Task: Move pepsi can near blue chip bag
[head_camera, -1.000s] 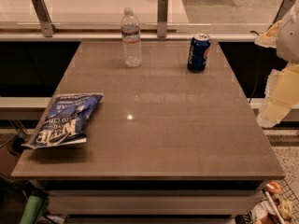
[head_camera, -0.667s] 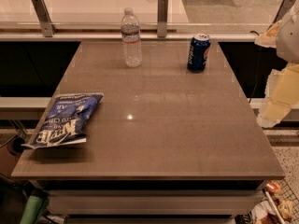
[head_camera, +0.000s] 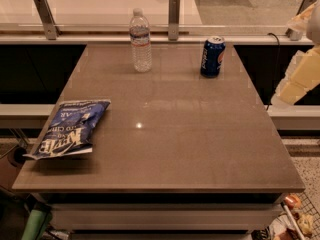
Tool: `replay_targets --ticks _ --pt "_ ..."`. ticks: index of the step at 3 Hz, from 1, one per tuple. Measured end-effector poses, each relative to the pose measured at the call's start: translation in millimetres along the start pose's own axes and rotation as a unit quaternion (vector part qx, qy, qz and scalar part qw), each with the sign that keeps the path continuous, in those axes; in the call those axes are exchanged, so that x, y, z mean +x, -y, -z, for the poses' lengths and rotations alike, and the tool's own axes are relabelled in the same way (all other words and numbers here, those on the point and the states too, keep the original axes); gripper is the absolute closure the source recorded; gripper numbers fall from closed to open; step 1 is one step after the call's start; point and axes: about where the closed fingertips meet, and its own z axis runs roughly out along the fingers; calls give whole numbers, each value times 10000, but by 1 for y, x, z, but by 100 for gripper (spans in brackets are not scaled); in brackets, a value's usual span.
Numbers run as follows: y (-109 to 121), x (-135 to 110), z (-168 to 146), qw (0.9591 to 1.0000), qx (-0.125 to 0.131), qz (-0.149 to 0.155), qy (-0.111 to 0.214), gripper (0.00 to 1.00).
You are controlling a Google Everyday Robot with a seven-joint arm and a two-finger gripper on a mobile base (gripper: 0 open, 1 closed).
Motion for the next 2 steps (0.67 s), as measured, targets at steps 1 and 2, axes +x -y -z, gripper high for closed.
replay_targets --ticks 1,2 --pt "29 0 -8 9979 254 -433 414 0" --pt "48 6 -25 9923 469 -888 719 0"
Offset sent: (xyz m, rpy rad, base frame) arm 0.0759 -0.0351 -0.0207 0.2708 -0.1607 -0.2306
